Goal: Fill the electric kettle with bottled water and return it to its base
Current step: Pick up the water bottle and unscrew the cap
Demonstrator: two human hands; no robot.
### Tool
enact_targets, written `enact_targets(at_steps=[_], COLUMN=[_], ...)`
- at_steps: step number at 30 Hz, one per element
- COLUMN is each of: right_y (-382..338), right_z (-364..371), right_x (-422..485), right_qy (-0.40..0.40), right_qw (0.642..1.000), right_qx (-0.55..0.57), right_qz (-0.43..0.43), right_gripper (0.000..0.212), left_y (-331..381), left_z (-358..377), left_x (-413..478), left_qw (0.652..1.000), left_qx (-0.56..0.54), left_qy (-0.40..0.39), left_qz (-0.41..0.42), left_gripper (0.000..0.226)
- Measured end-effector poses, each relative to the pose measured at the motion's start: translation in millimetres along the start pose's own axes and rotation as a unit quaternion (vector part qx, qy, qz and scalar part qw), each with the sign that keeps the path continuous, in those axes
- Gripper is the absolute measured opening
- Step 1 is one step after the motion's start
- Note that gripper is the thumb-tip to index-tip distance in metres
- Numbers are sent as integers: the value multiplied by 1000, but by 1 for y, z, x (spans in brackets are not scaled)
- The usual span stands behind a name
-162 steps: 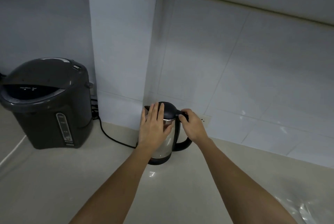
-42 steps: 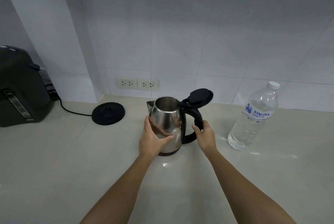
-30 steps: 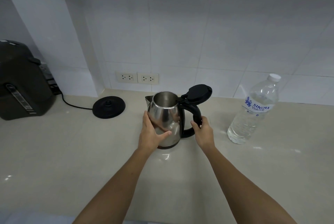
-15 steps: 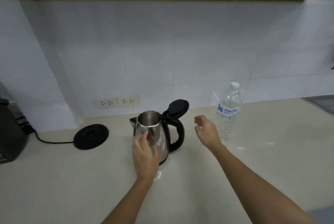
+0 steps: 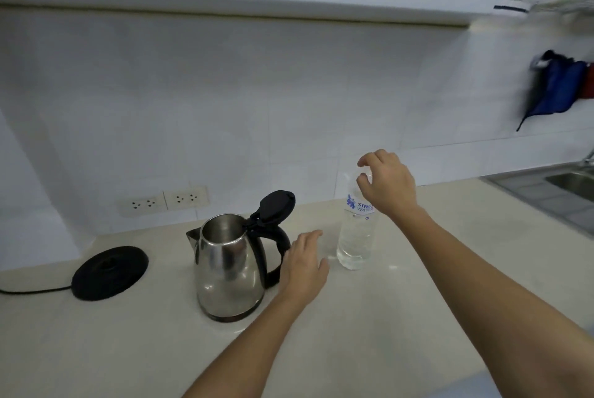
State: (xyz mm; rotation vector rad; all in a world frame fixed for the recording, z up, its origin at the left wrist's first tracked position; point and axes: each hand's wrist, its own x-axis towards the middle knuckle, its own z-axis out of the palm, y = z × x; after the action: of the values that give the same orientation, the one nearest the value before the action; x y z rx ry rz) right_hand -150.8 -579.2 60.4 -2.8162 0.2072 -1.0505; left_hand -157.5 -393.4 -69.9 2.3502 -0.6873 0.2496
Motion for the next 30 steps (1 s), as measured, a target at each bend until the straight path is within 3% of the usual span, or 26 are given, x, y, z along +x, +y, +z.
enact_targets(at_steps=[5, 12, 17, 22, 27, 30], right_y=[34, 75, 86, 89, 91, 88], right_z=[4, 29, 50, 72, 77, 78], right_x=[37, 72, 77, 77, 77, 76], right_qy=[-64, -199, -201, -132, -134, -139], right_qw=[998, 979, 978, 985, 969, 962], right_qx=[-9, -26, 1, 69, 207, 234], right_qz=[8, -14, -55, -84, 15, 18], right_gripper=[38, 46, 46, 35, 25, 24], left_y=[29, 47, 51, 51, 49, 48], left_z=[21, 77, 107, 129, 137, 135], left_x=[61, 109, 121, 126, 125, 126], left_qw=[998, 985, 967, 943, 948, 954], left_qx=[-29, -81, -185, -245, -192, -161], left_qy=[-21, -67, -26, 39, 76, 80], left_qz=[-50, -135, -174, -220, -243, -241], left_gripper=[66, 104, 113, 108, 85, 81])
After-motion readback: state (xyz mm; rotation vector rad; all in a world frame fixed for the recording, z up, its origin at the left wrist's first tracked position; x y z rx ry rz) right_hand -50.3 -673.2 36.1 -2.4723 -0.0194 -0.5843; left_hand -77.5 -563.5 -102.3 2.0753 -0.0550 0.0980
